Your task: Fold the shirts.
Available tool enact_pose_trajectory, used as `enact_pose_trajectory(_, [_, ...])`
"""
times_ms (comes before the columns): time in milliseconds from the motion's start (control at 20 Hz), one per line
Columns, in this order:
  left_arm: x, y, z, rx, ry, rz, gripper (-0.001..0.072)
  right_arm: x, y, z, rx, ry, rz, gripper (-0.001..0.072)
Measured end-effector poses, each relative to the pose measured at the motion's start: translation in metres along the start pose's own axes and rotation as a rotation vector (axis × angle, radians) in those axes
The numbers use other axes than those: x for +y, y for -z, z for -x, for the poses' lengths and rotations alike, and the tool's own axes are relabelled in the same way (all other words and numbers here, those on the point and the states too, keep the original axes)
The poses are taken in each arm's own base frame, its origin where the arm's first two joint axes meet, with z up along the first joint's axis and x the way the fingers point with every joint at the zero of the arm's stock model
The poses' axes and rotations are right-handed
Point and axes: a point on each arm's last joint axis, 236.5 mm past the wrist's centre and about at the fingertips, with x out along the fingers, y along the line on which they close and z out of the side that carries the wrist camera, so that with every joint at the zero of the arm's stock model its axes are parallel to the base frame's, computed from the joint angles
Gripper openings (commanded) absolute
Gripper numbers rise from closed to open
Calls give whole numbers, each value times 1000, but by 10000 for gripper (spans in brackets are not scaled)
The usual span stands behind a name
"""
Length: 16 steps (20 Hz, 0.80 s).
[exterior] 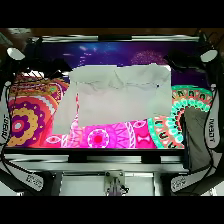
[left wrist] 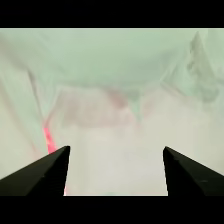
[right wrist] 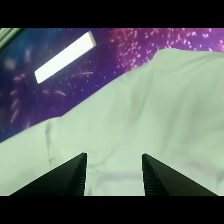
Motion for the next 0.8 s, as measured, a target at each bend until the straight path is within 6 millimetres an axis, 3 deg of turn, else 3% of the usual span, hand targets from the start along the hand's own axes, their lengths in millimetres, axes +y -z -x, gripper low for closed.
enact_pose_trajectory(100, [6, 20, 18, 93, -17, 3, 565, -7, 15, 24, 84, 36, 44, 667])
enact_pose_trajectory(200, [21, 42, 36, 188, -97, -7, 569, -14, 42, 45, 215, 76, 84, 667])
enact_pose_trajectory(300, [37, 64, 51, 267, -187, -8, 576, -15, 87, 60, 395, 93, 120, 667])
enact_pose_trajectory(400, [49, 88, 58, 339, -246, 5, 679, -13, 133, 68, 542, 93, 143, 667])
enact_pose_trajectory(650, [68, 169, 56, 474, -290, 48, 679, 15, 230, 57, 736, 6, 135, 667])
enact_pose_trajectory(800, [84, 199, 55, 479, -304, 69, 679, 29, 273, 50, 806, -23, 145, 667])
